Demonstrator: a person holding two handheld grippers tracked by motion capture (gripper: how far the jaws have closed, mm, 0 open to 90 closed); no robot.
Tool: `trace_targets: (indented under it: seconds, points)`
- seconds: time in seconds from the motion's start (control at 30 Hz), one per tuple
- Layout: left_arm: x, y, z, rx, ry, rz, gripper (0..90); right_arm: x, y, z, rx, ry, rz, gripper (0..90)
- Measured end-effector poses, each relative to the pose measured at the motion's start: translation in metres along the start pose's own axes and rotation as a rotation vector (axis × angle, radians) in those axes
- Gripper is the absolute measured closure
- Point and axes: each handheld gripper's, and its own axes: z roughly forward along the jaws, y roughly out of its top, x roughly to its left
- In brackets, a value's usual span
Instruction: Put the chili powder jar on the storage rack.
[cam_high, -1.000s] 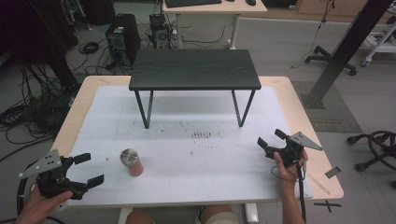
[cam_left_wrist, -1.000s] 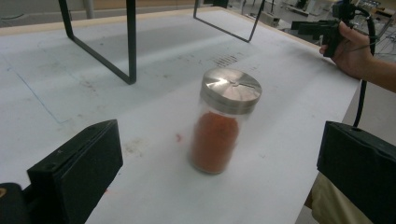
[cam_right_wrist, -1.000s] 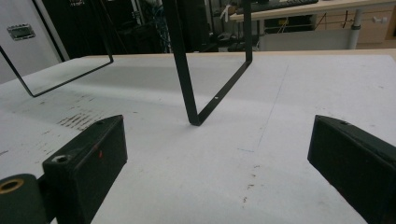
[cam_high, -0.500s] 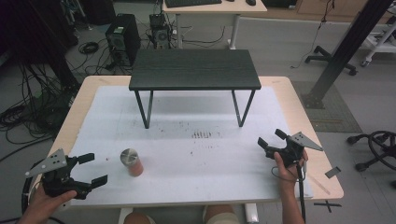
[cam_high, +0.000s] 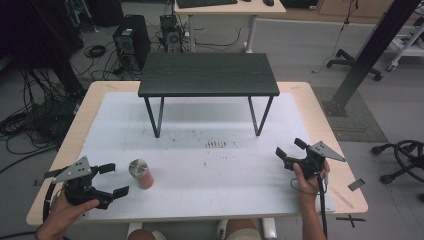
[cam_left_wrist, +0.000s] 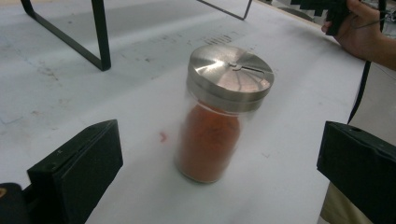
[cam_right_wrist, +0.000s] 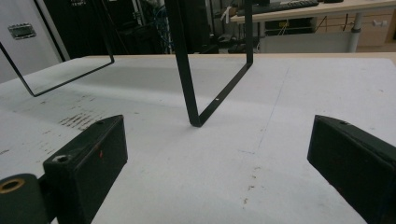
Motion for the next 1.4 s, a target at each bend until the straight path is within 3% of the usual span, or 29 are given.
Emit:
trace_targets:
  seconds: [0.7, 1.4]
  points:
    - [0.0, 0.004, 0.038, 0.046, -0.017, 0.014, 0.6, 0.001, 0.0, 0.0, -0.002, 0.002, -0.006, 5.3]
    - [-0.001, 0.01, 0.052, 0.043, -0.016, 0.02, 0.6, 0.002, 0.001, 0.001, 0.009, 0.006, -0.021, 4.7]
